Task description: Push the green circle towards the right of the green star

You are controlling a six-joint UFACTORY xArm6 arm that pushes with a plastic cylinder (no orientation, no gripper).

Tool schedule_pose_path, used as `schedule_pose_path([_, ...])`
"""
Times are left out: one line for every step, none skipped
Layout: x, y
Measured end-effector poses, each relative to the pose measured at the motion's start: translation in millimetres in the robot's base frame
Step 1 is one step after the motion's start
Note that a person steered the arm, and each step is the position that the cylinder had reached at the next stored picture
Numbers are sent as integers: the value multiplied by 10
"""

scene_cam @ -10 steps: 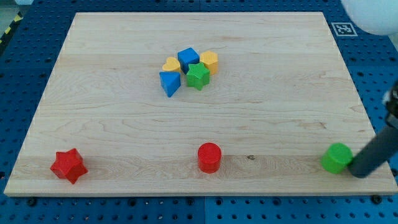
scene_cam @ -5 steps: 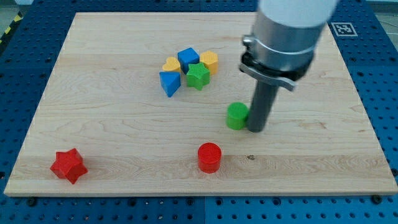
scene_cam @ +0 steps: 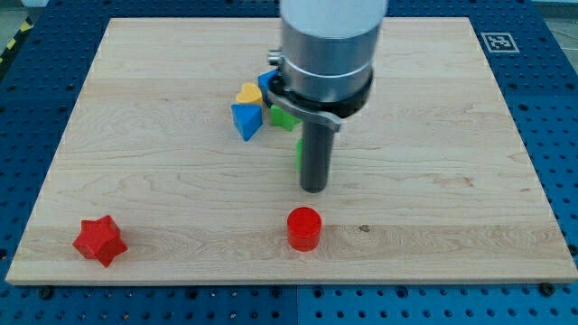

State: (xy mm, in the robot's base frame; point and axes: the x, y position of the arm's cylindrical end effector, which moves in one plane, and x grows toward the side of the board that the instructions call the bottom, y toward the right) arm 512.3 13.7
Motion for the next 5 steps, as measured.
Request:
schedule_pose_path([-258, -57])
schedule_pose_path([-464, 81])
schedule_pose_path([-637, 262])
schedule_pose_path([-649, 277])
schedule_pose_path([-649, 586])
